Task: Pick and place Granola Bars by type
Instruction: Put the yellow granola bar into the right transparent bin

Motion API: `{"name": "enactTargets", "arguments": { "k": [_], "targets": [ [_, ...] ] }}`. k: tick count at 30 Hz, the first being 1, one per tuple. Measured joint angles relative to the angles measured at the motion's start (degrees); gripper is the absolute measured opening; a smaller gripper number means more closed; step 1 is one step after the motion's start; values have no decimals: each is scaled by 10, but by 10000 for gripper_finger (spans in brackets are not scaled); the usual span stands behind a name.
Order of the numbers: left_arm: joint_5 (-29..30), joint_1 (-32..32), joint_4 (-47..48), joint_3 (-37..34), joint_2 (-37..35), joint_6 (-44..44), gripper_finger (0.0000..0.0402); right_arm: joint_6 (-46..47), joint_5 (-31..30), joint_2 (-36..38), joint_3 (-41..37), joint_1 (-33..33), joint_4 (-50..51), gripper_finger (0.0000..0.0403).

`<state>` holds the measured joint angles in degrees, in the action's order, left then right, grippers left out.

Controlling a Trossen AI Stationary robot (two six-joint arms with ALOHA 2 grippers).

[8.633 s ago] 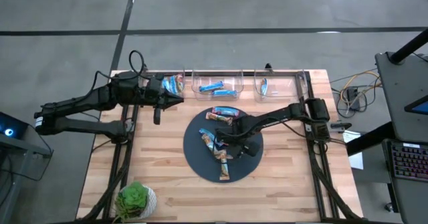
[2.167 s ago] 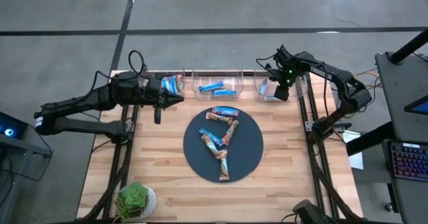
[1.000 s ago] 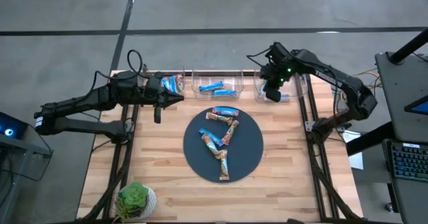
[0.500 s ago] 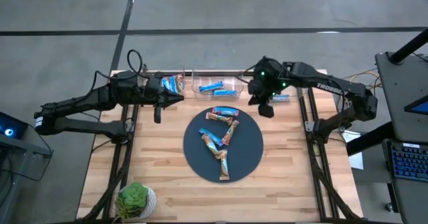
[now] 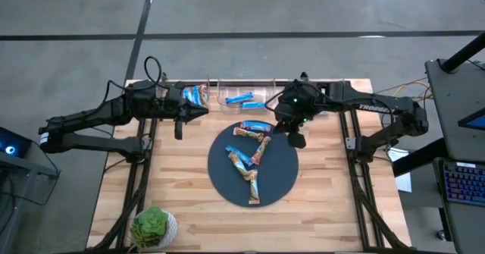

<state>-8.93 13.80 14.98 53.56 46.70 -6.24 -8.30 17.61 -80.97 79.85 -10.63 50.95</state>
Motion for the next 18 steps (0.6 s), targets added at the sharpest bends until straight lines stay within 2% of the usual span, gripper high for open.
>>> {"name": "enactTargets", "arguments": {
  "k": [13, 18],
  "targets": [
    [2, 0, -8, 0, 7, -1, 0, 28, 0, 0, 0, 48, -36, 9],
    [38, 0, -14, 0, 10, -29, 5, 38, 0, 0, 0, 48, -36, 8]
  ]
}}
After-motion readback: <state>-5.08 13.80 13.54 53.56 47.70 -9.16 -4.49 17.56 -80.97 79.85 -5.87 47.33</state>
